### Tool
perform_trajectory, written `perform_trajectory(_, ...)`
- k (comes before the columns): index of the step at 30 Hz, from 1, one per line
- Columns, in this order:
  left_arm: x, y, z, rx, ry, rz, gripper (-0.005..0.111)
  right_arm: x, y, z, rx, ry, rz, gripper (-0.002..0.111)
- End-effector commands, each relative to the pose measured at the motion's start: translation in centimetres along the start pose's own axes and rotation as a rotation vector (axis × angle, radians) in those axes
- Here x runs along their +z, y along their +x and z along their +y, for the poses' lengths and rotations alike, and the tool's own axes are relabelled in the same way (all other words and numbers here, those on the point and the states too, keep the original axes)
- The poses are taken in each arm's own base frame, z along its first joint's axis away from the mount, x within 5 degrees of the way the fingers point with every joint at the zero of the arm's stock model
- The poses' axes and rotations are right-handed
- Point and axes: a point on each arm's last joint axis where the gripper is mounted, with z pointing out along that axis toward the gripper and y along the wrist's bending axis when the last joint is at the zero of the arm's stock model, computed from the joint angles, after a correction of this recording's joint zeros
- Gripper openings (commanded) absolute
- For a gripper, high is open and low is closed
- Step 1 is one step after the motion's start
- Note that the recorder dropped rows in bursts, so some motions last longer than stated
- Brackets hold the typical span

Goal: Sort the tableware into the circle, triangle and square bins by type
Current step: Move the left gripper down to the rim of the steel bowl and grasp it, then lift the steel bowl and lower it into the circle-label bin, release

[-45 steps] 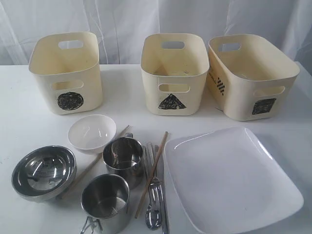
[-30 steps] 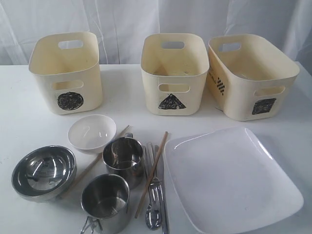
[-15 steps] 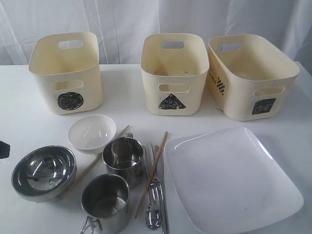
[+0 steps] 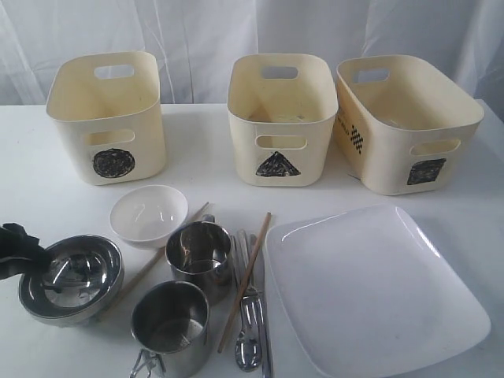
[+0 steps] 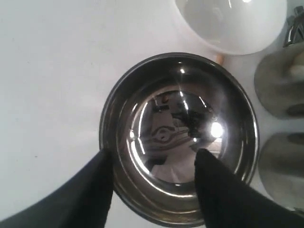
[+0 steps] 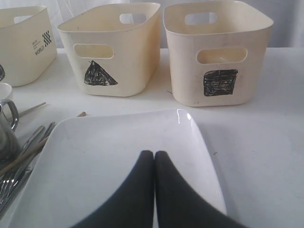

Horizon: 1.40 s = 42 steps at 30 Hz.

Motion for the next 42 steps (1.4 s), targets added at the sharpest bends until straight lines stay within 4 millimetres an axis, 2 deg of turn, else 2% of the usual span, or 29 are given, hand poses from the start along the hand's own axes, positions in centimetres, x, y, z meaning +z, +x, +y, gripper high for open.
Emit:
perform_trajectory(1, -0.1, 0.0, 0.2, 0.048, -0.038, 0.016, 0.057, 0.0, 0.1, 0.0, 0.006, -0.002, -0.012, 0.0)
perform_trajectory(6, 0.2, -0.3, 0.9, 0.065, -0.105, -0.016, 0.057, 0.0, 0.1, 0.0, 0.006, -0.002, -0.012, 0.0)
perform_trajectory(15, 2.0, -0.3, 1.8, 0.039, -0.117, 0.036, 0.057, 0.0, 0.1, 0.0, 0.006, -0.002, -0.012, 0.0)
perform_trajectory(27, 4.2, -0.3, 1.1, 0.079, -0.112, 0.066, 0.057, 0.0, 0.1, 0.0, 0.006, -0.002, -0.012, 0.0)
perform_trajectory(36, 6.5, 0.3, 1.9, 0.062, -0.13, 0.128, 0.055, 0.0, 0.1, 0.0, 0.006, -0.002, -0.012, 0.0)
perform_trajectory(37, 6.7, 0.3, 2.0, 0.061, -0.133, 0.131, 0.053, 0.0, 0.1, 0.0, 0.006, -0.002, -0.012, 0.0)
perform_trajectory(39, 6.8, 0.3, 2.0, 0.073, -0.134, 0.134, 0.04, 0.0, 0.1, 0.0, 0.006, -0.002, -0.012, 0.0)
perform_trajectory(42, 6.6, 0.2, 2.0, 0.106, -0.137, 0.119, 0.009, 0.0, 0.1, 0.0, 0.006, -0.002, -0.012, 0.0)
